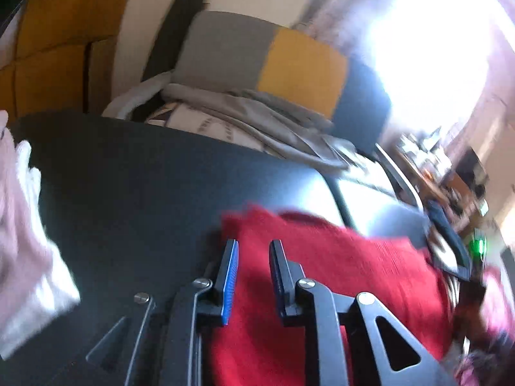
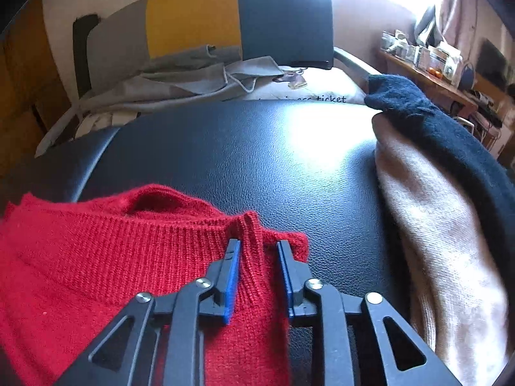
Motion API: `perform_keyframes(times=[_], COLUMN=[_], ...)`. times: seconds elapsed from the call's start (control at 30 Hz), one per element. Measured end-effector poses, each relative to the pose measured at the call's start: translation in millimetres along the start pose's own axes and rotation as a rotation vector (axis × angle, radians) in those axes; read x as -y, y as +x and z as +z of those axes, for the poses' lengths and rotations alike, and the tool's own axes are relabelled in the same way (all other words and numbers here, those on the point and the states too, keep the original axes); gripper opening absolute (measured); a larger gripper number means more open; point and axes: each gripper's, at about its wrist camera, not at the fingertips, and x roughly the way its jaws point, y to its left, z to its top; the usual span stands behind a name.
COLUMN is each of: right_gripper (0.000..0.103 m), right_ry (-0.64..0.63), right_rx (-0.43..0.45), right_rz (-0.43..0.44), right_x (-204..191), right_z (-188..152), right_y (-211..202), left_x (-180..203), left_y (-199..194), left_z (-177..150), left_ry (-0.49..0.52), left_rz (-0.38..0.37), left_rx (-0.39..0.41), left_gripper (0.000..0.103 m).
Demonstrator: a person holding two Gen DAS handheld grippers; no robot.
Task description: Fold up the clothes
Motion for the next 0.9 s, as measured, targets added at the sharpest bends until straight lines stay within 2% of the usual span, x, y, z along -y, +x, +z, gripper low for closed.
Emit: perform_keyframes(times=[0.07, 0.17, 0.27, 0.3, 0.4, 0.47, 0.53, 0.6, 0.77, 0.9], right_gripper=[0.027, 0.027, 0.027, 0.028, 0.029, 0.033, 0.035, 0.040, 0.041, 0.044], right_ry=[-0.013, -0.087, -0.171, -0.190, -0.215, -0.229, -0.211, -0.160, -0.144, -0.137], right_rx=[0.060, 0.105, 0.086, 0.075, 0.005, -0.065, -0.126, -0.130, -0.149, -0.164], right_rz=[0.018, 0.096, 0.209, 0.216, 0.208, 0.163, 0.122, 0.116, 0.099, 0.091], right_x=[-3.4, -17.3, -36.4, -39.2, -40.5, -36.4, -28.5, -16.4, -2.7, 2.6], right_z=[-1.0, -9.9, -34.2, -42.6, -70.8, -90.3, -108.9, -127.1, -155.0, -168.4], right_y=[-23.6, -61.8, -98.5, -104.5, -108.9, -101.2, -91.8, -96.5, -122.0, -138.2], left_x=[17.2, 37.6, 50.6, 51.9, 58.1, 60.9, 57.7, 52.8, 42.1, 40.4], left_y=[-11.1, -17.5, -17.9, -18.5, -12.5, -0.2, -7.2, -12.4, -38.3, -56.5], left_z=[-25.1, -61.1, -86.2, -90.1, -97.2, -108.1, -115.6, -117.0, -137.1, -143.7], left_ry=[0.060, 0.141, 0.234, 0.248, 0.302, 0.375, 0.400, 0.398, 0.399, 0.350], left_rz=[-0.026, -0.046, -0.002, 0.005, 0.027, 0.104, 0.104, 0.109, 0.103, 0.059], left_rx=[-0.026, -0.079, -0.106, -0.111, -0.139, -0.196, -0.205, -0.246, -0.275, -0.303], left_gripper=[0.019, 0.019, 0.019, 0.019, 0.021, 0.021, 0.021, 0.020, 0.019, 0.018])
